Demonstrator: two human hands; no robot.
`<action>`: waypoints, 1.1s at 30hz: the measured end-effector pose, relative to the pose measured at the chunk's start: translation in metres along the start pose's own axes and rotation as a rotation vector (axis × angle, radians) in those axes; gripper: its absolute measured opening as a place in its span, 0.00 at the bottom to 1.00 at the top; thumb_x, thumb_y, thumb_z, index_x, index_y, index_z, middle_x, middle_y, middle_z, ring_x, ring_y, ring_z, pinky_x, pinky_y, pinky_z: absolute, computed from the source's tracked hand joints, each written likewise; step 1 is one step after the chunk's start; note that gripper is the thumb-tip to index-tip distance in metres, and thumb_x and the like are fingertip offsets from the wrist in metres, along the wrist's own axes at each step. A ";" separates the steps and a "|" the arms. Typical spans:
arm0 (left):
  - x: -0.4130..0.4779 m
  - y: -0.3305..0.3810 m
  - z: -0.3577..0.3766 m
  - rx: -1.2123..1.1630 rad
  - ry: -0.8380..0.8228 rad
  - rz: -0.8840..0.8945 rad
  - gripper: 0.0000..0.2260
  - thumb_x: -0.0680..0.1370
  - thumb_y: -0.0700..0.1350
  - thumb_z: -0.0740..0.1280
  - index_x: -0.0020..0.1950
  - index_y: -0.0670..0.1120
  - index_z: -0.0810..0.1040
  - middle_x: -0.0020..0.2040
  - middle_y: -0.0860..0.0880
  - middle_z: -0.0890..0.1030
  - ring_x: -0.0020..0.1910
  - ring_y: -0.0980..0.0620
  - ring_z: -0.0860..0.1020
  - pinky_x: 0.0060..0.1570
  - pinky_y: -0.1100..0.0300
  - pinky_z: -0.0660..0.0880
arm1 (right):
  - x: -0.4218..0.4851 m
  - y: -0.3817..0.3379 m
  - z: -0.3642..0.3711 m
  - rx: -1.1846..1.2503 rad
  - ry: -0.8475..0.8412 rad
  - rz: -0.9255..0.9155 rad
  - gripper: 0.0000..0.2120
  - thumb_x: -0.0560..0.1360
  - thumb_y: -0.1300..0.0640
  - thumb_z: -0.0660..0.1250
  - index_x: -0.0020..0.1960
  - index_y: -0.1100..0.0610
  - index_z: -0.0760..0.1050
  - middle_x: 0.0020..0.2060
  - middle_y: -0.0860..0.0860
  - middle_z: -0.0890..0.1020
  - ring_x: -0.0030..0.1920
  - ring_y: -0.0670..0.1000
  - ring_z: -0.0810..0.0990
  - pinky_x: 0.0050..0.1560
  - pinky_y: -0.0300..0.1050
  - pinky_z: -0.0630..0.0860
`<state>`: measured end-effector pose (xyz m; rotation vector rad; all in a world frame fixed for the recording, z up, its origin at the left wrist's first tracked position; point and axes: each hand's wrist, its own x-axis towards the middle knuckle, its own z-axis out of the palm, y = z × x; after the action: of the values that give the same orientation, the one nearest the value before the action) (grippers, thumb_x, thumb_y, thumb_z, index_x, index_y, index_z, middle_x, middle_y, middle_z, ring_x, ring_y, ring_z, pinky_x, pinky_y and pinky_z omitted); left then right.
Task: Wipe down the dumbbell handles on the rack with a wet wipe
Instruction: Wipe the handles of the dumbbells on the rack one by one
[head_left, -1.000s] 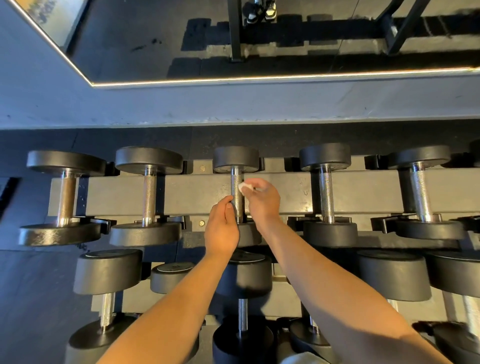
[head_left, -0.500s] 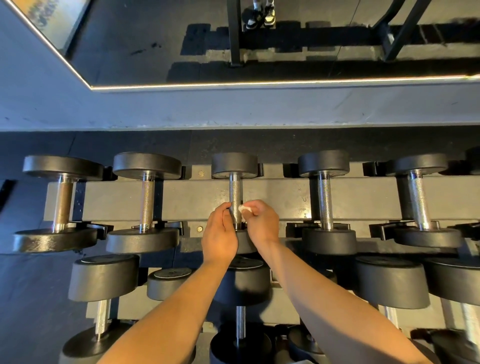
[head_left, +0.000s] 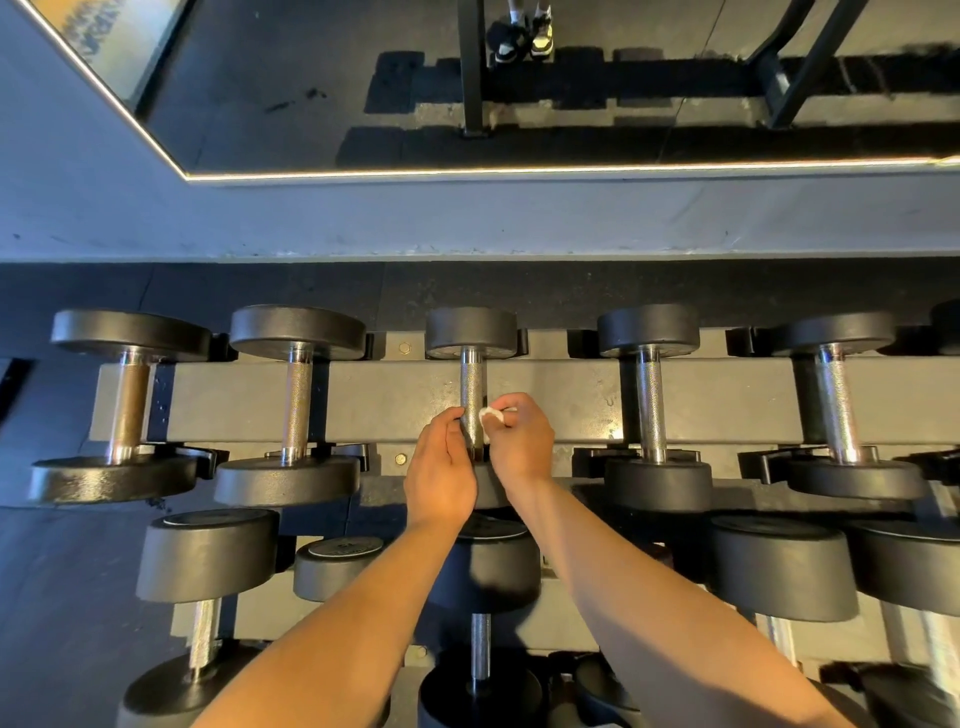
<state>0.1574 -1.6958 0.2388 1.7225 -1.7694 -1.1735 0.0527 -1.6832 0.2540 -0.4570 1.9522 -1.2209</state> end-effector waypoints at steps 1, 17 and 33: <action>0.000 0.000 0.000 -0.003 -0.002 -0.001 0.15 0.87 0.52 0.51 0.69 0.58 0.72 0.63 0.57 0.77 0.61 0.57 0.76 0.61 0.56 0.73 | -0.004 0.002 -0.001 0.003 -0.004 0.007 0.05 0.79 0.62 0.68 0.50 0.53 0.76 0.43 0.47 0.80 0.42 0.43 0.79 0.35 0.26 0.72; -0.001 0.002 -0.002 -0.023 0.002 -0.004 0.16 0.87 0.52 0.51 0.69 0.57 0.73 0.62 0.57 0.78 0.60 0.57 0.76 0.61 0.56 0.73 | 0.004 -0.009 0.007 -0.039 0.014 0.017 0.07 0.79 0.63 0.66 0.49 0.52 0.74 0.42 0.47 0.78 0.43 0.48 0.79 0.39 0.38 0.75; 0.000 0.002 -0.001 -0.002 0.003 0.003 0.16 0.86 0.53 0.50 0.68 0.58 0.73 0.61 0.57 0.78 0.60 0.55 0.76 0.61 0.51 0.75 | 0.012 -0.020 0.008 -0.016 0.015 -0.016 0.06 0.77 0.66 0.68 0.51 0.58 0.79 0.50 0.52 0.80 0.42 0.40 0.77 0.34 0.23 0.70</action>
<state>0.1570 -1.6963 0.2411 1.7188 -1.7677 -1.1699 0.0487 -1.7053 0.2642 -0.4734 1.9752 -1.2227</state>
